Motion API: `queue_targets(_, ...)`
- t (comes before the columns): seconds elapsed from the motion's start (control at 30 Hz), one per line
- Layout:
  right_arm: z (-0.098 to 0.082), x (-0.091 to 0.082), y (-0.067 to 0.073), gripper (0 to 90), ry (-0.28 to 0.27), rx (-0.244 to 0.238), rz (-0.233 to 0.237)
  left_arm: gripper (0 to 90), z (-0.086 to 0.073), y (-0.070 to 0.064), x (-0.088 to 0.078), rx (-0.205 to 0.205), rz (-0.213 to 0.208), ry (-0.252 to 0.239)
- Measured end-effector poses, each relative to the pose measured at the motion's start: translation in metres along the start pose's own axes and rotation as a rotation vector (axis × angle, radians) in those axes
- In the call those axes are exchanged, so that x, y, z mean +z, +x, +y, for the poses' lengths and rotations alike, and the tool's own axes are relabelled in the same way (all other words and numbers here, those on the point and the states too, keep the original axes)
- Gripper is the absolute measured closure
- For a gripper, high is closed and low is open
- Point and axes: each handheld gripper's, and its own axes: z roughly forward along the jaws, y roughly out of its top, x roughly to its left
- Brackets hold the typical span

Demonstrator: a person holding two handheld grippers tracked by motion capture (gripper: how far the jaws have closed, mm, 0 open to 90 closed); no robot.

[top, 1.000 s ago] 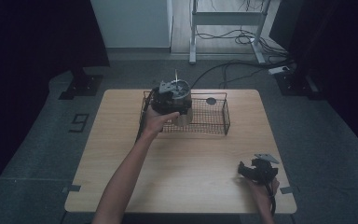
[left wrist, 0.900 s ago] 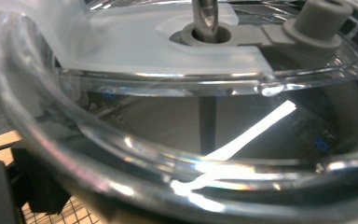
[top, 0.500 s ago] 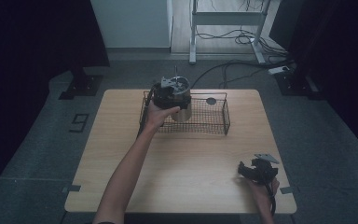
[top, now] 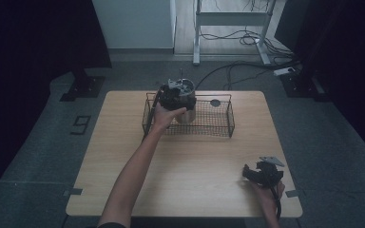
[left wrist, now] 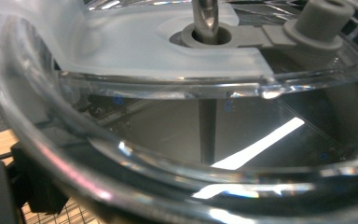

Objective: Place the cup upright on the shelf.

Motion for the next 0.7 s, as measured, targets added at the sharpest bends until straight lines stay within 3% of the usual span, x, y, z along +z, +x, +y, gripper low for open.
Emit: queue_targets(0.7,0.0,0.0,0.0,7.0,0.001,0.001,-0.001,4.1,-0.03,0.0,0.032,-0.015,0.01,0.043)
